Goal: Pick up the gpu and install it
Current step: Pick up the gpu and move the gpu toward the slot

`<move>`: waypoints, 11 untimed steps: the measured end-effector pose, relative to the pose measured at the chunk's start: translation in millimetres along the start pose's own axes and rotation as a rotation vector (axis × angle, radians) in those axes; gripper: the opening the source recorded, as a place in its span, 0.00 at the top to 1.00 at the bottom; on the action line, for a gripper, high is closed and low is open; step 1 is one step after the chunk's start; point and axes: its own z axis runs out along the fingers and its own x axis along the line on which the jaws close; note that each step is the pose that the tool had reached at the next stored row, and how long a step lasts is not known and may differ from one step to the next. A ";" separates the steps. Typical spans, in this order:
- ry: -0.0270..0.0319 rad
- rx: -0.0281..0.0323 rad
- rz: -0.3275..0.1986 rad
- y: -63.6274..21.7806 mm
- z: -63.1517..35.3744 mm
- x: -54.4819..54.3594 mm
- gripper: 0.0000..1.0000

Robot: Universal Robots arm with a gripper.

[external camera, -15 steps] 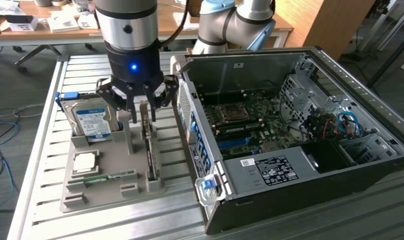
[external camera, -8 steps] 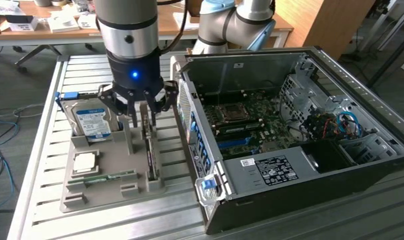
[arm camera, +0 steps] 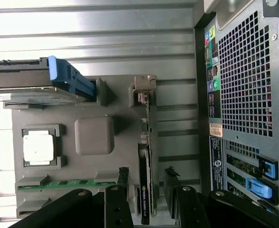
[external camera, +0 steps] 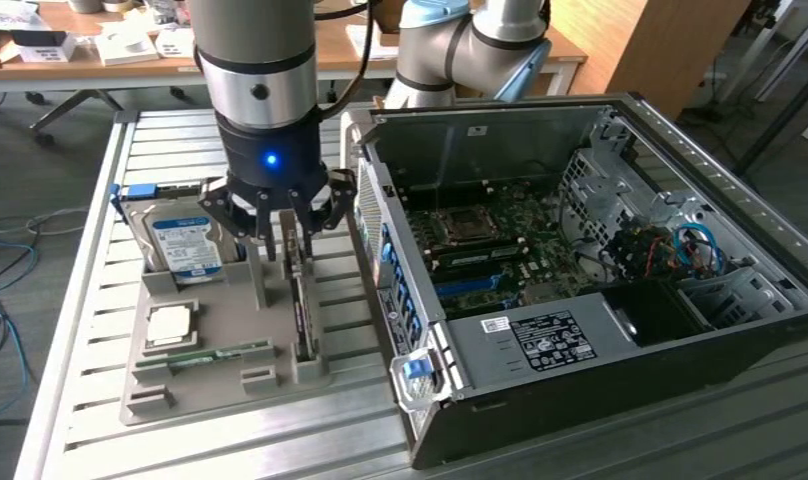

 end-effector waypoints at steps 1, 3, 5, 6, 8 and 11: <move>-0.0001 -0.0001 0.000 -1.0 0.0 -0.2 0.57; -0.0001 -0.0001 0.000 -4.7 -0.2 -0.3 0.57; -0.0001 0.0000 0.000 -8.8 -0.5 -0.6 0.57; -0.0001 -0.0002 0.000 -10.3 -0.5 -0.7 0.57; -0.0001 -0.0001 0.000 -10.6 -0.5 -0.7 0.57; -0.0001 -0.0001 0.000 -11.0 1.8 -0.7 0.57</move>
